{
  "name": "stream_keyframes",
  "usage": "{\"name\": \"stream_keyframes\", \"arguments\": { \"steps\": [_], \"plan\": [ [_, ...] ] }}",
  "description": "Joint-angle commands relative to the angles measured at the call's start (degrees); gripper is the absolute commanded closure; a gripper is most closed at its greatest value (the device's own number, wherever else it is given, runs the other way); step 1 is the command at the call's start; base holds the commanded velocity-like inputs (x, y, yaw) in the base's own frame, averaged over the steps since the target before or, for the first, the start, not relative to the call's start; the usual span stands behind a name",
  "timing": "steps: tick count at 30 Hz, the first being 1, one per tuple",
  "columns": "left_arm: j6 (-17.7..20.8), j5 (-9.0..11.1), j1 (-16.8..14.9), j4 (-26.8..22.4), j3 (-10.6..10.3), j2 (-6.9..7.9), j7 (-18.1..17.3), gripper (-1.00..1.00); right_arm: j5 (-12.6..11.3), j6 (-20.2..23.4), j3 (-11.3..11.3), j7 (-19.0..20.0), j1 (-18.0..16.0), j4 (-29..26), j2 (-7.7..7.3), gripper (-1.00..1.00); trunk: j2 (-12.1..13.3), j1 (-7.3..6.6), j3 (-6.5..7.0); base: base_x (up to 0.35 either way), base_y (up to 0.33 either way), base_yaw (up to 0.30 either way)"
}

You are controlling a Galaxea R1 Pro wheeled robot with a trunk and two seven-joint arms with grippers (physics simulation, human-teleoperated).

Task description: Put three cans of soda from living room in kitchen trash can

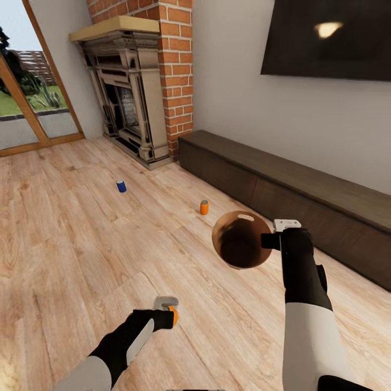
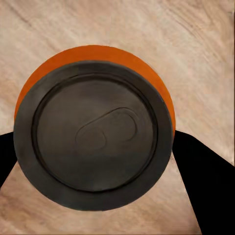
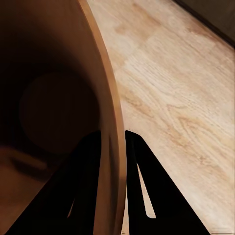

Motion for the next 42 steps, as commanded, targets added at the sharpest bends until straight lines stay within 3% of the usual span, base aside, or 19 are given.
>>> {"name": "stream_keyframes", "arguments": {
  "steps": [1, 5, 10, 16, 22, 26, 30, 33, 42],
  "plan": [
    [1.2, -0.1, 0.0, -1.9, 0.0, 0.02, 0.0, 1.0, -0.8, 0.1, 0.0, 0.3, 0.0, 0.1, 0.0, 1.0, 0.4, -0.23, 0.19, 0.0, 0.0, 0.0],
    [10.5, 0.1, 0.0, -15.0, 0.3, 0.04, 0.4, 1.0, -0.6, 0.1, -0.1, 0.3, 0.4, 0.4, 0.0, 1.0, 2.0, -1.11, 0.91, 0.0, 0.0, 0.0],
    [15.7, 0.1, 0.1, -20.6, 0.4, 0.09, 0.6, 1.0, -0.5, 0.1, -0.3, 0.3, 1.0, 0.5, 0.0, 1.0, 4.0, -2.21, 1.8, 0.0, 0.0, 0.0],
    [20.0, 0.0, 0.0, -22.4, 0.5, 0.09, 0.6, 1.0, -0.4, 0.1, -0.8, 0.3, 1.8, 0.4, -0.09, 1.0, 6.4, -3.52, 2.88, 0.0, 0.0, 0.0],
    [24.9, -0.4, -0.4, -24.6, 0.4, 0.19, 0.7, 1.0, -0.3, 0.1, -0.9, -0.3, 5.6, -1.8, -0.38, 1.0, 8.8, -4.84, 3.96, 0.0, 0.0, 0.0],
    [25.9, -0.5, -0.6, -25.0, 0.4, 0.34, 0.8, 1.0, -0.3, 0.1, -1.2, -0.3, 7.1, -3.0, -0.68, 1.0, 10.4, -5.72, 4.68, 0.0, 0.0, 0.0],
    [27.6, -0.2, -0.6, -25.6, 0.5, 2.25, 0.7, 1.0, -0.3, 0.1, -1.7, -0.4, 8.5, -3.4, -1.79, 1.0, 12.0, -6.6, 5.39, 0.0, 0.0, 0.0],
    [28.2, 0.0, -0.6, -25.9, 0.5, 2.82, 0.6, 1.0, -0.4, 0.1, -1.8, -0.5, 8.8, -3.3, -2.02, 1.0, 13.2, -7.26, 5.93, 0.0, 0.0, 0.0],
    [29.8, 0.1, -0.6, -26.3, 0.5, 3.13, 0.6, 1.0, -0.5, 0.1, -1.9, -0.5, 8.9, 0.8, -2.17, 1.0, 16.9, -9.23, 7.55, 0.0, 0.0, 0.0]
  ]
}}
